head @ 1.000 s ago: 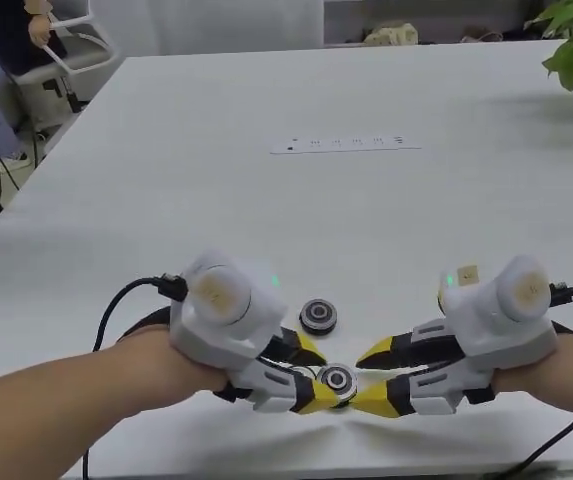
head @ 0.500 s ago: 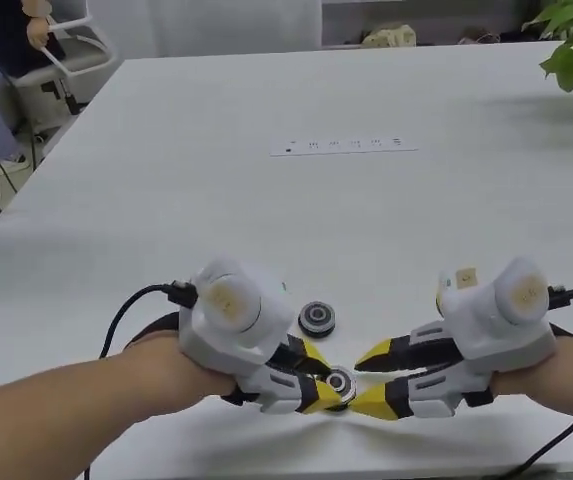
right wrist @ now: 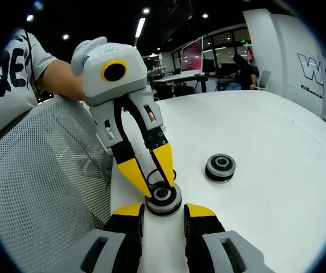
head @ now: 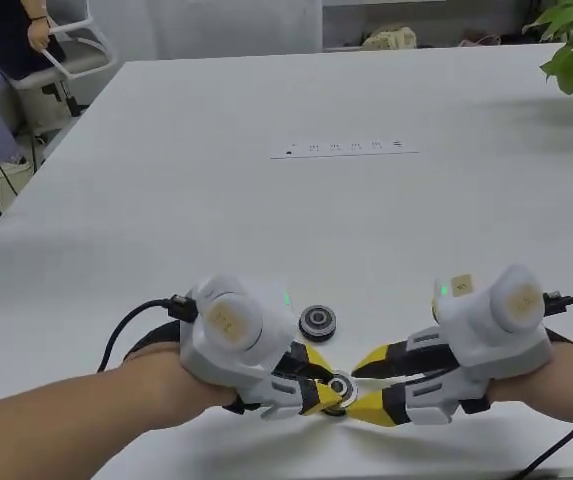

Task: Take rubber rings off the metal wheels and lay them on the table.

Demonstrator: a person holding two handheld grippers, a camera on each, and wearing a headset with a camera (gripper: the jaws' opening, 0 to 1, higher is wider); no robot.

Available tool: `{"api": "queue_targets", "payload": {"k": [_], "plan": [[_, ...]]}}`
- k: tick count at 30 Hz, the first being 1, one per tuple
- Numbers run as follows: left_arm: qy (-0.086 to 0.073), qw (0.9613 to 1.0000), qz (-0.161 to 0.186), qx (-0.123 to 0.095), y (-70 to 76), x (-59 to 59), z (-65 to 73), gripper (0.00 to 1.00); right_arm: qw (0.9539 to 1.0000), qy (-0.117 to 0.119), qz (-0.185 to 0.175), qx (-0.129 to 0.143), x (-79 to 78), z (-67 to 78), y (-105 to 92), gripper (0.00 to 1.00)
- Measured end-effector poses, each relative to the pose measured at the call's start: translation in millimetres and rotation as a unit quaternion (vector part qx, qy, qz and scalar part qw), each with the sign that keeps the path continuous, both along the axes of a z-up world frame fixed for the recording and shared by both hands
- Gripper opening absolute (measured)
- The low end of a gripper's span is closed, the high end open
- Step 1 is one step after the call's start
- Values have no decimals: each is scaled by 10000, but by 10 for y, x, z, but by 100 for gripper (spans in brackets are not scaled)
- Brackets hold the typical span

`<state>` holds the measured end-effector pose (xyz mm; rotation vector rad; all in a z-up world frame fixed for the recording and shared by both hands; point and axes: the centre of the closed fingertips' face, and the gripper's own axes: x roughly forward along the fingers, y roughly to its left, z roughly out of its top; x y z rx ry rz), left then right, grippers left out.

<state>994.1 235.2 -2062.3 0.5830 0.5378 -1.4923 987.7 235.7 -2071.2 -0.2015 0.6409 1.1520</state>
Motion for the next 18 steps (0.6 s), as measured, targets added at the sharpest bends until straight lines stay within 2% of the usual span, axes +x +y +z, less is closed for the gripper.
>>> {"api": "queue_targets", "payload": {"k": [14,18], "plan": [[-19,10000,72,-41,-17,-12,-4,7,9997,-143,97,-174,13,-54,39,25],[-39,10000,70,-37,-21,-14,-3,7,9996,-121,123,-201,1,-74,44,24]]}}
